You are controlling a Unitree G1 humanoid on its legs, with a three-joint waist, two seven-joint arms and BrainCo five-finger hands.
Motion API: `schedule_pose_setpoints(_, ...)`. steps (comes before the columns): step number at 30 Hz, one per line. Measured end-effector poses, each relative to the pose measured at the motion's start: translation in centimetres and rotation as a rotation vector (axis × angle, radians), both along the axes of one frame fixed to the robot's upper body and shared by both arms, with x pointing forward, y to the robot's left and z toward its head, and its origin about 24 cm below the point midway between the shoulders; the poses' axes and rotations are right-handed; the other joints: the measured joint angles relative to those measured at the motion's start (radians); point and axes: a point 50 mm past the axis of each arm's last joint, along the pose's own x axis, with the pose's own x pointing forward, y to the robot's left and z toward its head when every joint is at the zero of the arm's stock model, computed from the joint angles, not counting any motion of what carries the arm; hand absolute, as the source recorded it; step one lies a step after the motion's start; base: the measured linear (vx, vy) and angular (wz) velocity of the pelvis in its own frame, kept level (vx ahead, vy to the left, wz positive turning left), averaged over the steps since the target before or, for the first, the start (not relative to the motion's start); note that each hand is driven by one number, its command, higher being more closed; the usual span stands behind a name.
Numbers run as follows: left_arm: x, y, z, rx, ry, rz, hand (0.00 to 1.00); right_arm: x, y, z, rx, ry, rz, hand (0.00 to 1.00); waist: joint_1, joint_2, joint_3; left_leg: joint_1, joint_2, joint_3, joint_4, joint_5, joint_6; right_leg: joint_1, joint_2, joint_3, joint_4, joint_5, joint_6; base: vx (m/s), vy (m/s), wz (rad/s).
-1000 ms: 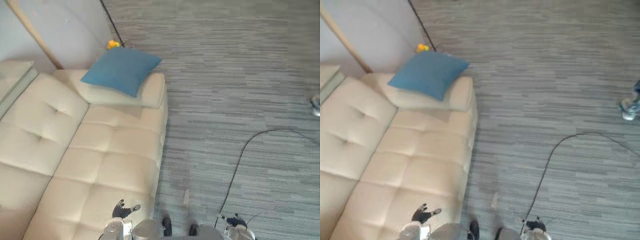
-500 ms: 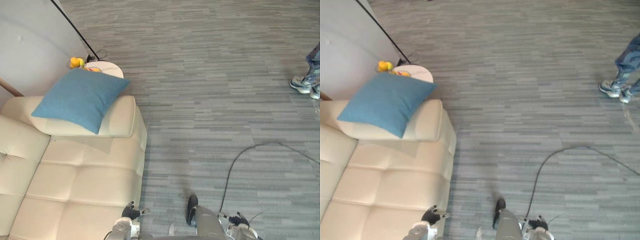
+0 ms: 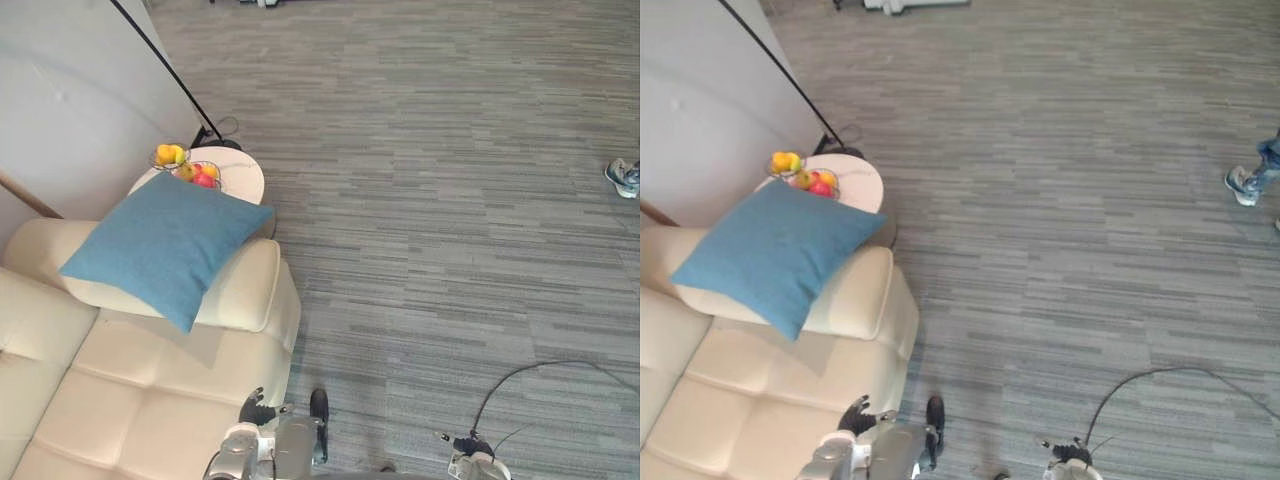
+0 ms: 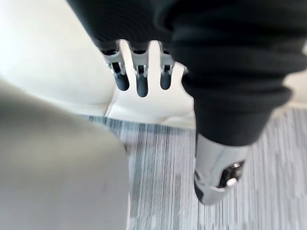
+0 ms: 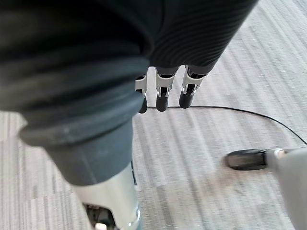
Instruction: Pick up cushions and gather them together orderly.
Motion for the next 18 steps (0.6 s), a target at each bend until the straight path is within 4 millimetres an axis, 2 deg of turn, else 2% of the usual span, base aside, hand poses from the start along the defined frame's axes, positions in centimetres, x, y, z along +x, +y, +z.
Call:
schedule_pose_setpoints(1, -0.2, 0.1, -0.1, 0.001, 0.013, 0.001, 0.00, 0.1, 0.0, 0.0, -0.001, -0.004, 0.005, 0.00, -0.002, -0.009, -0.005, 0.044, -0.011, 0.006, -0.008, -0.045, -0.006, -0.080, -0.022, 0.037, 0.227, -0.016, 0.101, 0.52, 0.130, -0.14)
schedule_pose_setpoints(2, -0.4, 0.3, -0.2, 0.006, 0.022, 0.000, 0.00, 0.2, 0.7, -0.1, 0.017, -0.005, 0.012, 0.00, -0.002, -0.016, -0.003, 0.106, -0.022, 0.000, -0.016, -0.085, -0.015, -0.190, -0.055, 0.061, 0.499, 0.025, 0.162, 0.43, 0.096, -0.08)
schedule_pose_setpoints(3, -0.5, 0.3, -0.2, 0.008, 0.028, 0.000, 0.00, 0.2, 0.9, -0.2, 0.025, -0.003, 0.013, 0.00, -0.004, -0.016, -0.003, 0.129, -0.023, -0.001, -0.017, -0.096, -0.017, -0.212, -0.066, 0.058, 0.560, 0.023, 0.160, 0.55, 0.077, -0.01)
schedule_pose_setpoints(4, -0.8, 0.5, -0.4, 0.015, 0.040, -0.010, 0.00, 0.0, 1.5, -0.4, 0.041, 0.004, 0.021, 0.00, -0.006, -0.016, -0.002, 0.217, -0.028, -0.004, -0.047, -0.107, -0.016, -0.253, -0.093, 0.027, 0.656, -0.012, 0.108, 0.39, 0.033, 0.07)
schedule_pose_setpoints(5, -0.9, 0.5, -0.4, 0.021, 0.045, -0.027, 0.00, -0.2, 1.7, -0.5, 0.046, 0.011, 0.025, 0.00, -0.010, -0.015, -0.006, 0.254, -0.029, -0.005, -0.069, -0.110, -0.018, -0.272, -0.103, 0.007, 0.657, -0.033, 0.081, 0.55, 0.025, 0.11)
schedule_pose_setpoints(6, -1.1, 0.5, -0.4, 0.025, 0.050, -0.037, 0.00, -0.2, 1.8, -0.5, 0.049, 0.015, 0.036, 0.00, -0.018, -0.012, -0.009, 0.303, -0.025, -0.011, -0.101, -0.111, -0.020, -0.304, -0.109, -0.022, 0.616, -0.061, 0.042, 0.43, -0.039, 0.28)
schedule_pose_setpoints(7, -0.9, 0.5, -0.4, 0.027, 0.046, -0.037, 0.00, -0.1, 1.7, -0.5, 0.045, 0.011, 0.047, 0.00, -0.029, -0.009, -0.011, 0.327, -0.011, -0.034, -0.109, -0.113, -0.020, -0.348, -0.092, -0.034, 0.500, -0.076, 0.009, 0.42, -0.074, 0.39)
schedule_pose_setpoints(9, -0.7, 0.4, -0.3, 0.026, 0.042, -0.038, 0.00, 0.4, 1.4, -0.2, 0.034, -0.007, 0.055, 0.00, -0.044, 0.004, -0.009, 0.335, 0.022, -0.085, -0.103, -0.122, -0.026, -0.386, -0.042, 0.012, 0.311, -0.054, -0.007, 0.40, -0.186, 0.77)
schedule_pose_setpoints(10, -0.8, 0.3, -0.4, 0.023, 0.044, -0.038, 0.00, 0.3, 1.2, -0.2, 0.025, -0.005, 0.061, 0.00, -0.061, 0.008, -0.009, 0.338, 0.049, -0.133, -0.087, -0.152, -0.044, -0.397, 0.014, 0.130, 0.152, 0.015, 0.005, 0.48, -0.321, 1.24)
schedule_pose_setpoints(11, -1.1, 0.4, -0.5, 0.027, 0.058, -0.043, 0.00, -0.4, 1.3, -0.4, 0.029, 0.013, 0.058, 0.00, -0.067, -0.010, -0.012, 0.336, 0.055, -0.178, -0.051, -0.200, -0.075, -0.387, 0.037, 0.261, 0.024, 0.097, 0.025, 0.55, -0.466, 1.36)
schedule_pose_setpoints(12, -1.6, 0.2, -0.8, 0.021, 0.083, -0.047, 0.00, -1.3, 1.3, -0.7, 0.041, 0.034, 0.037, 0.00, -0.066, -0.012, -0.004, 0.338, 0.059, -0.231, 0.004, -0.259, -0.102, -0.369, 0.047, 0.288, 0.023, 0.186, 0.020, 0.47, -0.414, 1.01)
schedule_pose_setpoints(13, -1.7, -0.3, -0.9, -0.001, 0.084, -0.032, 0.00, -1.5, 0.7, -0.6, 0.030, 0.040, 0.025, 0.00, -0.062, 0.013, -0.008, 0.331, 0.084, -0.247, 0.033, -0.264, -0.105, -0.360, 0.061, 0.262, 0.044, 0.184, 0.007, 0.31, -0.283, 0.66)
schedule_pose_setpoints(15, -1.9, -1.0, -1.0, -0.023, 0.086, -0.042, 0.00, -1.8, 0.1, -0.5, 0.018, 0.044, 0.013, 0.00, -0.059, 0.028, -0.021, 0.300, 0.100, -0.264, 0.104, -0.251, -0.125, -0.346, 0.063, 0.212, 0.071, 0.134, -0.024, 0.24, -0.194, 0.56)
schedule_pose_setpoints(16, -2.0, -1.2, -1.0, -0.031, 0.088, -0.037, 0.00, -1.9, -0.1, -0.5, 0.013, 0.044, 0.007, 0.00, -0.065, 0.040, -0.028, 0.258, 0.111, -0.265, 0.175, -0.233, -0.151, -0.325, 0.059, 0.169, 0.069, 0.113, -0.038, 0.36, -0.329, 1.03)
schedule_pose_setpoints(18, -1.5, -1.4, -0.8, -0.038, 0.068, -0.030, 0.00, -2.8, -0.3, -0.6, 0.012, 0.060, -0.012, 0.00, -0.065, 0.041, -0.028, 0.168, 0.123, -0.234, 0.343, -0.154, -0.197, -0.269, 0.037, 0.095, 0.054, 0.085, -0.060, 0.26, -0.283, 1.11)
